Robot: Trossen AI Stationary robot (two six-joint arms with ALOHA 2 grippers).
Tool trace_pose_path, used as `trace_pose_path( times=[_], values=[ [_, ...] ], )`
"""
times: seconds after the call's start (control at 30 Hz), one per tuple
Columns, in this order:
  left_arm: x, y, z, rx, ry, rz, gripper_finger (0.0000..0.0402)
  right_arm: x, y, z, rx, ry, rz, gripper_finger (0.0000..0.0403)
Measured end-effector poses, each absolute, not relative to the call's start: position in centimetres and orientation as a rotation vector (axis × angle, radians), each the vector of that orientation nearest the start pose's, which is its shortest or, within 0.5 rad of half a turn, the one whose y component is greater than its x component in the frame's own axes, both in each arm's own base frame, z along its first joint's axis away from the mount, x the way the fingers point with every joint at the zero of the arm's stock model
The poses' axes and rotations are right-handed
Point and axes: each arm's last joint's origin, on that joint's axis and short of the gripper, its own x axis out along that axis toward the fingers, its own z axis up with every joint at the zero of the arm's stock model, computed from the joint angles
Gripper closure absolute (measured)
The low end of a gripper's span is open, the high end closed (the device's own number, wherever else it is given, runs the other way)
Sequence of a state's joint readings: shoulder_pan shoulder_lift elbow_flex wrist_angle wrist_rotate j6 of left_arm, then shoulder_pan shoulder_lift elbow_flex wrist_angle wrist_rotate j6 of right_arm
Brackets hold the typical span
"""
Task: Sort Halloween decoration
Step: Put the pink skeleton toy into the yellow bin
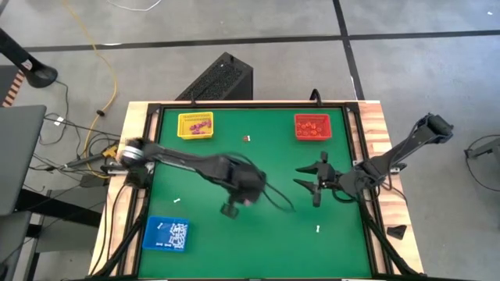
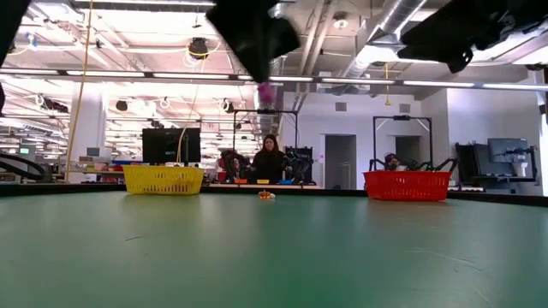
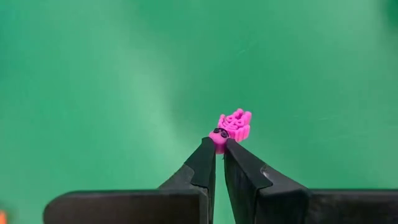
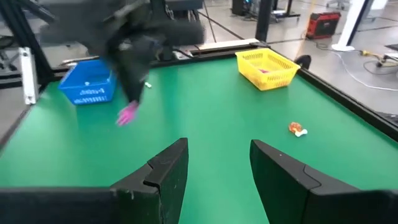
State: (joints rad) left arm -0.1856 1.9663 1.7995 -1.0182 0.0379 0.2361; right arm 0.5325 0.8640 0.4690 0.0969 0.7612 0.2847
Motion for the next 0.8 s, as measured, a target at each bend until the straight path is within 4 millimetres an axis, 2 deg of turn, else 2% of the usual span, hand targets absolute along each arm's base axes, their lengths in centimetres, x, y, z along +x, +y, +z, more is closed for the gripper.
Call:
trace_pose_path(
  times=[0.1,0.3,0.47,0.63,0.8],
  values=[
    [36.7,-4.5,27.6,0.255,1.120,-0.179,0.0386,17.3,7.5,23.7,0.108,0.204,-0.277,0.0200],
    [28.0,2.8,27.9,0.299,1.117,0.337,0.0386,18.2,7.2,23.6,0.132,0.176,-0.306,0.0200],
    [22.4,8.6,27.4,0.147,1.010,0.570,0.0386,18.8,6.9,23.6,0.150,0.153,-0.332,0.0200],
    [19.8,12.5,25.6,0.050,0.973,0.702,0.0386,19.3,6.5,23.9,0.179,0.125,-0.315,0.0200],
    [19.0,15.4,24.1,-0.017,0.997,0.806,0.0386,19.4,6.3,24.1,0.195,0.106,-0.307,0.0200]
  ],
)
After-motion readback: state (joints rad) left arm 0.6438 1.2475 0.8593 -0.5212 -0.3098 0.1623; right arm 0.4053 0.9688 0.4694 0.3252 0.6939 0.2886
